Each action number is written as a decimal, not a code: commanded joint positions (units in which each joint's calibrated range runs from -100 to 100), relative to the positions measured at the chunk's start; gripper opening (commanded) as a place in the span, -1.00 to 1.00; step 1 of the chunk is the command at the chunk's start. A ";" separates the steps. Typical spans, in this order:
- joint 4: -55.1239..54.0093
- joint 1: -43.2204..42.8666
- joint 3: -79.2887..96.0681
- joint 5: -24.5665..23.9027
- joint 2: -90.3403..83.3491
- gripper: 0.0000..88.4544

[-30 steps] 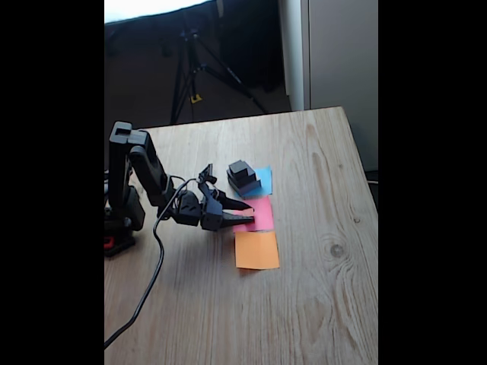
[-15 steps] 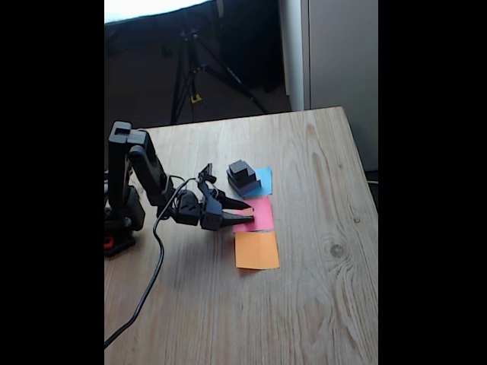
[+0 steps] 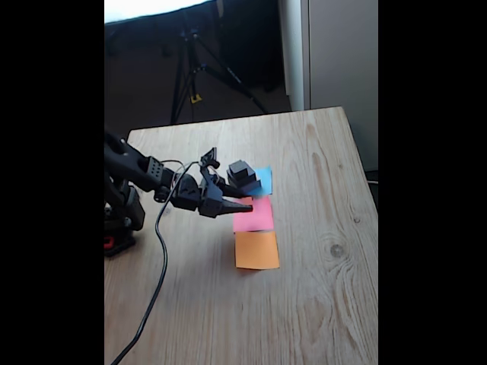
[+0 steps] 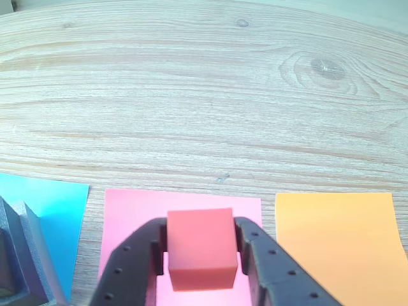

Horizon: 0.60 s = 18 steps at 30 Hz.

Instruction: Tower of hanoi

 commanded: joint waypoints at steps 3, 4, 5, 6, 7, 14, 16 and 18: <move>44.67 -1.57 -21.52 -4.02 -13.47 -0.97; 50.82 -1.91 -25.34 -4.36 -14.37 -0.97; 56.89 -2.49 -29.52 -4.52 -15.13 -0.97; 61.66 -3.08 -33.52 -6.19 -15.59 -0.97; 67.33 -3.83 -38.16 -6.70 -15.89 -0.97; 95.25 -10.43 -66.89 -12.05 -14.60 -0.98; 100.43 -12.52 -73.34 -13.22 -14.07 -0.98; 104.89 -15.11 -78.89 -14.56 -13.84 -0.98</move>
